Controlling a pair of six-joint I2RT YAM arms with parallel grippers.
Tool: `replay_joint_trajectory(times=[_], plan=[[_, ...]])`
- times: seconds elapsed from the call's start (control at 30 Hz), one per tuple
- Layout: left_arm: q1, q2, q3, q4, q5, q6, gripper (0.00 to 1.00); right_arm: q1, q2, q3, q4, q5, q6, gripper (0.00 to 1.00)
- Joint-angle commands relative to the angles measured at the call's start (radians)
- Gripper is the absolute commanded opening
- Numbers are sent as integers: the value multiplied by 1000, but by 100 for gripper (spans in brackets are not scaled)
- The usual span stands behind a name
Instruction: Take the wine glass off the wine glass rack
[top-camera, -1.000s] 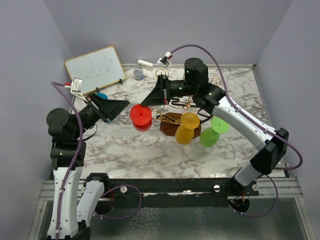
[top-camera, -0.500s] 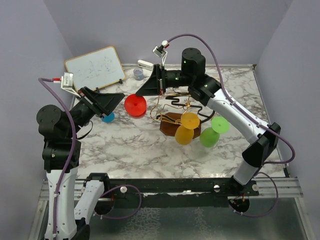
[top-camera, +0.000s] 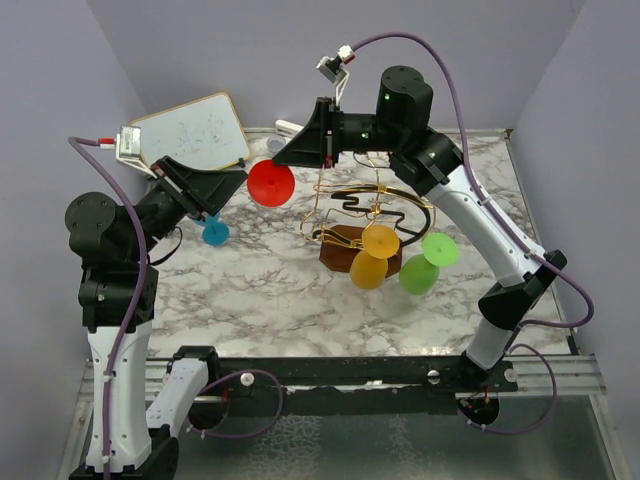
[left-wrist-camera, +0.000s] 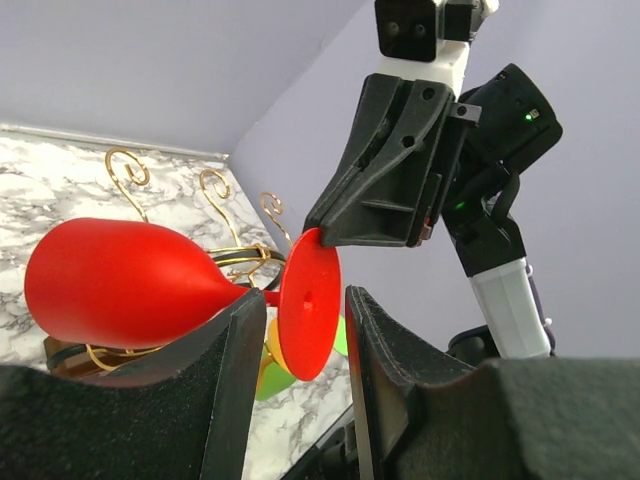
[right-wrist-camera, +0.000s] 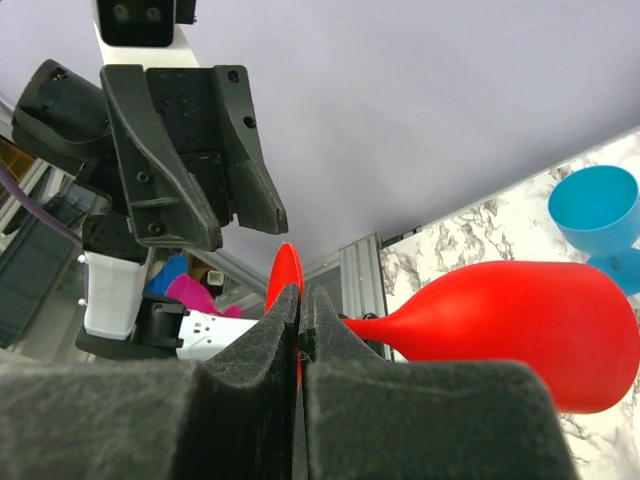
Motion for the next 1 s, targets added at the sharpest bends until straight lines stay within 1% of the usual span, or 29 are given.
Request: replay_joint_trajectory(times=[0.0,0.13,0.2,0.37,0.63,0.97], plan=[[-5,-6,-14,67,31,-29,41,-5,-45,-20,-39,34,-33,1],[-8,-26,-79,202,99,-115,41,-5,-79,-63,-30,46,-38,1],[-15,-34,-101,245,123,-139,41,-5,-90,-78,-26,47,-37,1],[-28,-47,-107,184,121,-87,41,-5,-108,-104,-15,46,-33,1],[-34,-41,-134,149,125,-58,41,-5,-119,-117,-9,45,-30,1],[-39,-32,-170,188,155,-79,41,-5,-114,-118,-2,47,-26,1]])
